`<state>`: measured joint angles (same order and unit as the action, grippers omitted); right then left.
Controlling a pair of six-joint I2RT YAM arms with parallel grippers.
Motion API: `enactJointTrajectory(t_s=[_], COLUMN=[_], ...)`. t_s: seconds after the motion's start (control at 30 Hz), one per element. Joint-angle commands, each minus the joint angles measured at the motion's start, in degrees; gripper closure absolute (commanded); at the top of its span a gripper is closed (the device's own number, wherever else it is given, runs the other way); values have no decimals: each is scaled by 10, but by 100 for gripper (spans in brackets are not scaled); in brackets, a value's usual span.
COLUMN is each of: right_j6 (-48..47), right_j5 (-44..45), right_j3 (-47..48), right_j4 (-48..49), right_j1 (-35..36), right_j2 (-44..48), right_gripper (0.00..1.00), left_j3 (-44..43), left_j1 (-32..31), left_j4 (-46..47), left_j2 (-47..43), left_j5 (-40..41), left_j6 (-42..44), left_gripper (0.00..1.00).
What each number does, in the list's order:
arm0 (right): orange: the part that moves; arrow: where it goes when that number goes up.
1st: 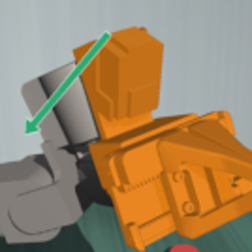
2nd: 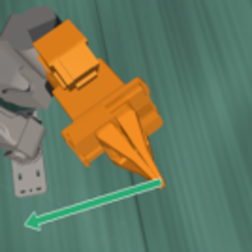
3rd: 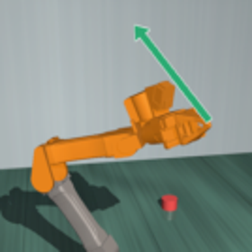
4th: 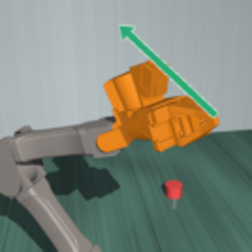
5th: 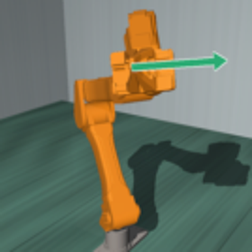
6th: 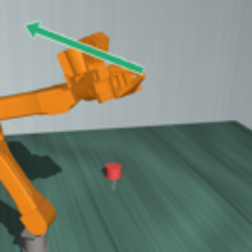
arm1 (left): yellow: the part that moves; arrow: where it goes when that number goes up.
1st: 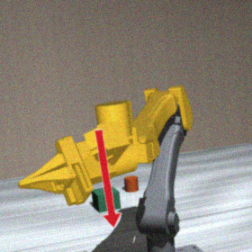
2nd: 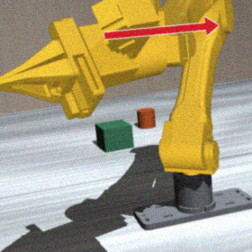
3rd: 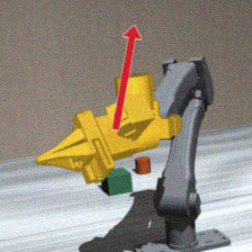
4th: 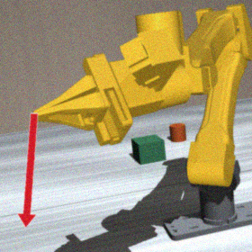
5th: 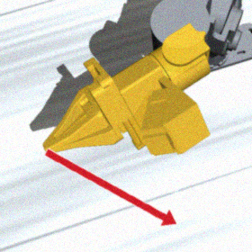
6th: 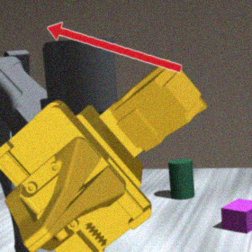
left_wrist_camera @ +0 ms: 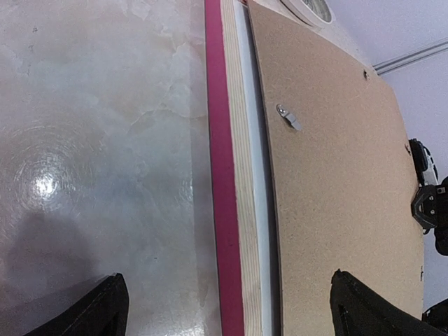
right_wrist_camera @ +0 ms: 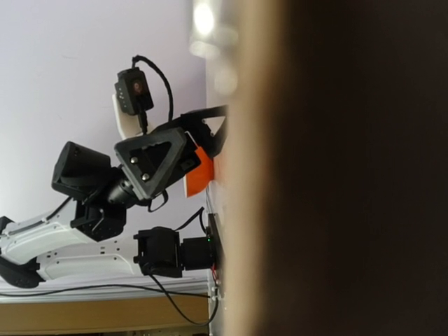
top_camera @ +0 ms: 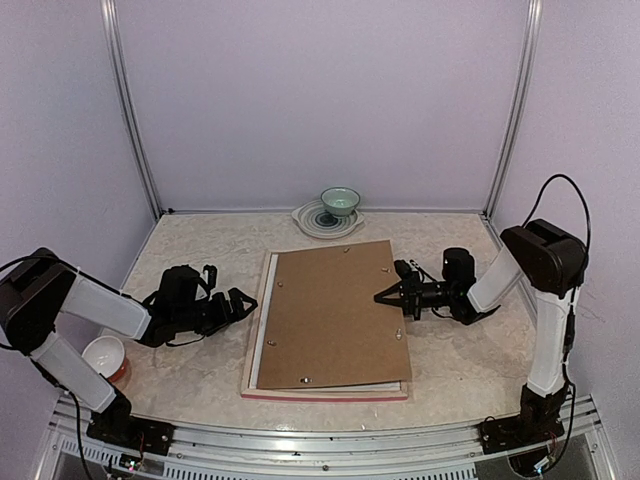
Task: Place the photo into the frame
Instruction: Place the backboard on the frame body.
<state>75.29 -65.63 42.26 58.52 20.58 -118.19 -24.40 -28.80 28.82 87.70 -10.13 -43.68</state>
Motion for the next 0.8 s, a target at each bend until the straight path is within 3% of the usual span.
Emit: enactJointTrajectory(t_s=[0.0, 0.77], right_j6=[-1, -8], right_j5=[-8, -4], right_j3=[14, 20], right_j4=[38, 29], right_j1=[7, 9], right_j2=[-8, -23], right_gripper=[100, 100], left_j3=[9, 4], left_j1=[0, -6], left_j4=[13, 28], left_j2=[6, 26], left_j5=[-8, -27], left_j6=[-2, -4], left_gripper=[1, 3])
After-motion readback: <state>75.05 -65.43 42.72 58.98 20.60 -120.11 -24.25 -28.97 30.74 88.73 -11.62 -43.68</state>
